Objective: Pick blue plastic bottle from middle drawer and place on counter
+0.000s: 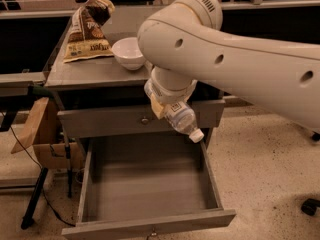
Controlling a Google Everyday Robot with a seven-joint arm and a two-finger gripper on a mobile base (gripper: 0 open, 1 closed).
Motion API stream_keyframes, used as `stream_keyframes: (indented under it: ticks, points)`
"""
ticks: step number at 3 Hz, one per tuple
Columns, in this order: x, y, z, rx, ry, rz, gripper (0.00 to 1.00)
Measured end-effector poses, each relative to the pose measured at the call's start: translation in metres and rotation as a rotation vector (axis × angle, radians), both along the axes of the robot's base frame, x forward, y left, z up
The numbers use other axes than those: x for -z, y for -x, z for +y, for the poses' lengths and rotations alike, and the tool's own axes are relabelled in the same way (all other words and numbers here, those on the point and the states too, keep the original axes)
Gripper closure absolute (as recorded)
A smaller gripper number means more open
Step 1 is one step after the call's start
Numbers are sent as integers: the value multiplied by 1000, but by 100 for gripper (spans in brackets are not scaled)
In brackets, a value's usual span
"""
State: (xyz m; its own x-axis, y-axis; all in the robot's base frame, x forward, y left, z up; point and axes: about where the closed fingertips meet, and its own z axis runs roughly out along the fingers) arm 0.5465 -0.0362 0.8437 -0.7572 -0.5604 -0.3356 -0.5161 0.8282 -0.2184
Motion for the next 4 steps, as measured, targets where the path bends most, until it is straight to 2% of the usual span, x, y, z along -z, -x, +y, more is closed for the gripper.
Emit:
stream_keyframes:
  ticks: [1, 2, 3, 4]
  points:
    - [5, 0, 4, 0, -37, 7, 100]
    - [-16, -18, -6, 28, -53, -58, 100]
    - [-40, -56, -31, 63, -2, -115, 100]
    - [-77, -107, -61, 124, 19, -165, 100]
